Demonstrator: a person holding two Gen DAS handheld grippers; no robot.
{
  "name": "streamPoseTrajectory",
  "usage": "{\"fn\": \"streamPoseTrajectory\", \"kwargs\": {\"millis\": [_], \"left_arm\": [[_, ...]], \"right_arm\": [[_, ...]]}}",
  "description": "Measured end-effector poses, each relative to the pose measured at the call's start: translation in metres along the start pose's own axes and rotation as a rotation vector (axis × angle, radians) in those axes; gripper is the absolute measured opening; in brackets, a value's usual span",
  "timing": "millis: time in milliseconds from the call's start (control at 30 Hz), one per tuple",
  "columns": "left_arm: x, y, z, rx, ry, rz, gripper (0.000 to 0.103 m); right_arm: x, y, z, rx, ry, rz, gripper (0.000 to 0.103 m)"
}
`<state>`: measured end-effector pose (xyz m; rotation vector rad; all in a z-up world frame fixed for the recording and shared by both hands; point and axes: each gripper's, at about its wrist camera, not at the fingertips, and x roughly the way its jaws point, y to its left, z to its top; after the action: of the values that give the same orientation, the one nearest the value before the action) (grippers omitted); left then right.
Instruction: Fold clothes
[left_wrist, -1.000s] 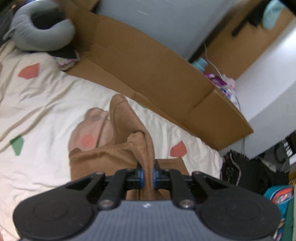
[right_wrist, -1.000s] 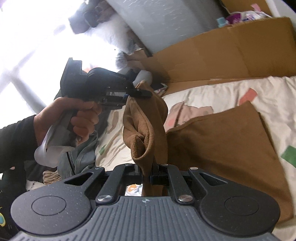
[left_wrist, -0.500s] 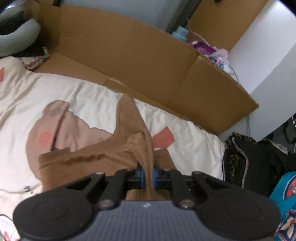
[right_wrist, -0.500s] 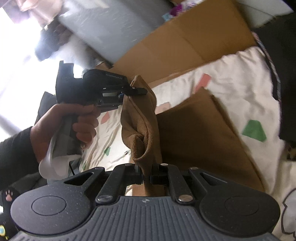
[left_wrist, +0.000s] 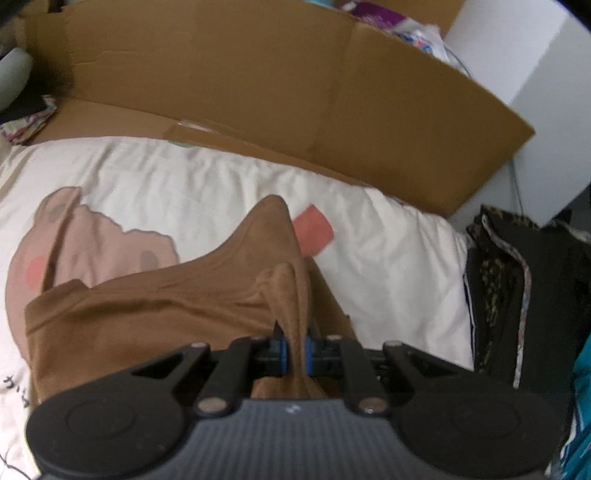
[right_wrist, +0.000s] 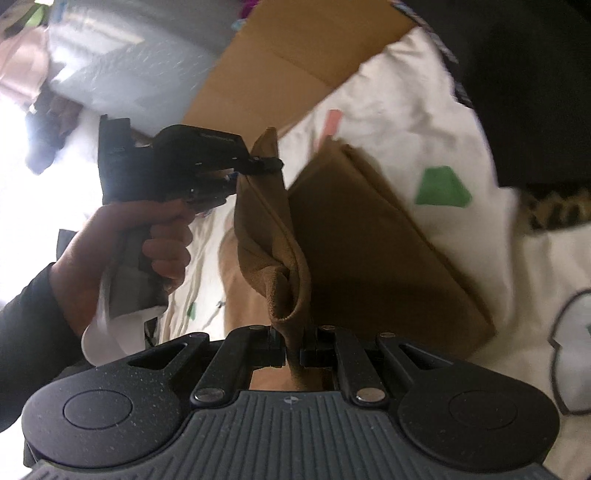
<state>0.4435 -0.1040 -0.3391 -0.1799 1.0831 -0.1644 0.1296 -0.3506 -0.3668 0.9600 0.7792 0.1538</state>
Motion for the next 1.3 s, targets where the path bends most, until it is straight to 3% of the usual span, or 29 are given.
{"fn": "streamPoseTrajectory", "kwargs": {"millis": [600,700,800,833,900,1133,1300], "left_arm": [[0.04,-0.032,-0.007,0.01,0.051,0.053,0.011],[0.043,-0.031,-0.007,0.018,0.051,0.016,0.019],[0.033,-0.024,-0.006,0.008,0.042,-0.041,0.034],[0.027,-0.022,-0.005,0.019,0.033,-0.046,0.043],[0.016,-0.019,-0.005,0.053,0.016,-0.051,0.047],[-0.003,-0.022,-0.025,0.295,0.032,-0.062,0.047],[0.009,-0.035,-0.045,0.38,0.066,-0.078,0.047]], "right_arm": [[-0.01,-0.048,-0.008,0.177,-0.049,-0.079,0.003],[-0.012,-0.056,-0.009,0.241,-0.057,-0.09,0.003],[-0.011,-0.06,-0.012,0.271,-0.05,-0.109,0.003],[-0.012,-0.061,-0.012,0.28,-0.049,-0.115,0.003],[-0.014,-0.062,-0.013,0.3,-0.054,-0.125,0.007],[-0.03,-0.064,-0.009,0.283,-0.083,-0.148,0.01],[-0.035,-0.059,-0.007,0.241,-0.091,-0.216,0.01]]}}
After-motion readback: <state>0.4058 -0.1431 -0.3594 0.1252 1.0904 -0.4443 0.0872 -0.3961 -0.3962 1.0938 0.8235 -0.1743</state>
